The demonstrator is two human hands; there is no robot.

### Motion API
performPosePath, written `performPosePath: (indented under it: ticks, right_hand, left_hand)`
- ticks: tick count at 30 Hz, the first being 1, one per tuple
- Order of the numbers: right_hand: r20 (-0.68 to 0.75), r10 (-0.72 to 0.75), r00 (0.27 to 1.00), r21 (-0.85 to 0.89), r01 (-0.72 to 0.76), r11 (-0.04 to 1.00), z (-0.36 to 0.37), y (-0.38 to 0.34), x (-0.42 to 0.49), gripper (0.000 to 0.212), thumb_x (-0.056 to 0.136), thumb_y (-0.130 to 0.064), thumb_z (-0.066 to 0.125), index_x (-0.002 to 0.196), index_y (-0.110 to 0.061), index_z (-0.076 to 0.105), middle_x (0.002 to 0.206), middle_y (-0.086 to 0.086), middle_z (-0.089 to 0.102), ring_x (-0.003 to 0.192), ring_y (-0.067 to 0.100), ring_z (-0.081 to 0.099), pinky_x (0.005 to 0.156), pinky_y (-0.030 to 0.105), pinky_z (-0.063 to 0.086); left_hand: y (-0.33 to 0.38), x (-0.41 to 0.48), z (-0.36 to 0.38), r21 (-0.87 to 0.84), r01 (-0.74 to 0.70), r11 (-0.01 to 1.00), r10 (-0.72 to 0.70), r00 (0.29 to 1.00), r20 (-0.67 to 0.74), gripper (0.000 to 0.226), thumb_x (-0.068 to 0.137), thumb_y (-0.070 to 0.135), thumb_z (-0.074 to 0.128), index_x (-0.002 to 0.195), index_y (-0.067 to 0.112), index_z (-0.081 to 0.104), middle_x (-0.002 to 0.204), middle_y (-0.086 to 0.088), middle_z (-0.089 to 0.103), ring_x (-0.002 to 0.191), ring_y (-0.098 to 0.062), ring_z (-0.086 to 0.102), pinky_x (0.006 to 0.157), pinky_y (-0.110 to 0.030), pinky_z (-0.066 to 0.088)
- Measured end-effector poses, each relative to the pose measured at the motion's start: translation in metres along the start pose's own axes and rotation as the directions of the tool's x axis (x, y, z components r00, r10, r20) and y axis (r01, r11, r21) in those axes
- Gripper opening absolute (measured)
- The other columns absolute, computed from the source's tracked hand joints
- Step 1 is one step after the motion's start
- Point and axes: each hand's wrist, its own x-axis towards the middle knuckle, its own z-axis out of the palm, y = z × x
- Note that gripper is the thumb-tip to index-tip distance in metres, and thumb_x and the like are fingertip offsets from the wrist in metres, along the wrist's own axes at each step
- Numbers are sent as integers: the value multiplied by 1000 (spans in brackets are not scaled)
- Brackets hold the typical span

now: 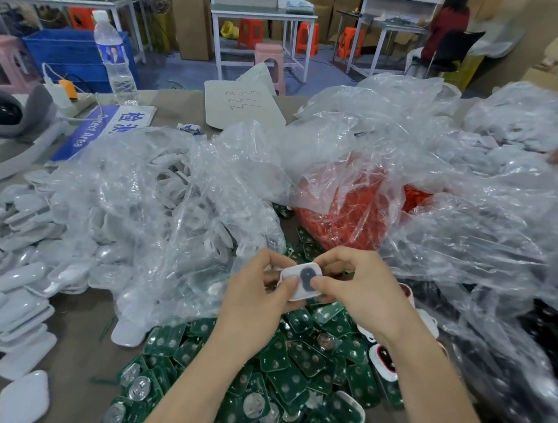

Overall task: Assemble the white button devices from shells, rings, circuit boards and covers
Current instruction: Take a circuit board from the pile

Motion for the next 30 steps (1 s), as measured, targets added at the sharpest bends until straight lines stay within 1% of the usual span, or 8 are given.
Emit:
performPosePath:
  ticks: [3,9,13,16,18,21,26,30]
  right_hand:
    - [62,16,998,-35,-14,999,-6,-3,4,15,79,-3,74,82,-18,72,78,3,73,62,8,67,59,19,53]
    - [387,-28,922,-216,120,969,-16,-29,14,15,76,-14,80,89,-17,73,79,4,73,73,14,70,70,25,57]
    - [297,-78,952,-203,143,969,-31,-30,13,22,76,-19,79,92,-30,70,86,-11,72,81,2,67,78,23,51]
    - [330,-80,940,-416,221,882,-39,-17,5,22,81,-13,74,84,-34,68,82,-17,66,77,-7,59,69,12,43]
    - [436,-34,900,-564,303,768,-30,-2,1,20,82,-16,73,95,-31,69,94,-17,59,84,-4,54,71,10,40]
    - [424,-51,904,-623,332,708,-19,18,-2,21,86,-21,71,106,-25,69,105,-7,52,100,10,49,89,24,38]
    - [211,-270,939,-473,340,813,-24,26,-6,7,90,-21,65,88,-25,70,100,-17,60,96,-2,51,87,15,36]
    - [-46,-118,992,36,119,992,-33,18,-8,12,90,-9,64,84,-18,69,78,-7,73,75,6,68,67,16,53]
  left_hand:
    - [2,-2,1,-66,65,996,-60,996,63,9,95,7,59,97,10,51,99,-16,70,81,-20,74,66,-26,59]
    - [7,-3,0,-340,274,900,-172,938,300,33,94,1,57,124,16,53,93,-16,74,74,-29,74,64,-29,59]
    - [9,0,-4,-451,288,845,-197,951,239,28,99,-2,45,120,6,61,83,-10,75,64,-17,70,57,-21,56]
    - [9,3,-7,-553,276,786,-213,961,178,28,100,-2,42,118,6,61,97,-15,75,70,-21,72,59,-24,57]
    - [9,5,-8,-606,281,745,-228,960,165,26,101,0,41,117,5,61,100,-17,74,79,-25,74,62,-28,59]
    - [8,5,-9,-653,286,701,-227,958,175,27,100,1,40,118,5,60,103,-18,74,92,-31,73,68,-32,61]
    - [9,6,-9,-659,290,694,-236,956,172,28,100,1,41,121,4,58,105,-20,73,94,-33,72,72,-34,62]
    - [10,6,-9,-696,310,647,-258,949,183,27,94,-1,45,116,1,59,104,-22,72,93,-34,72,68,-33,61]
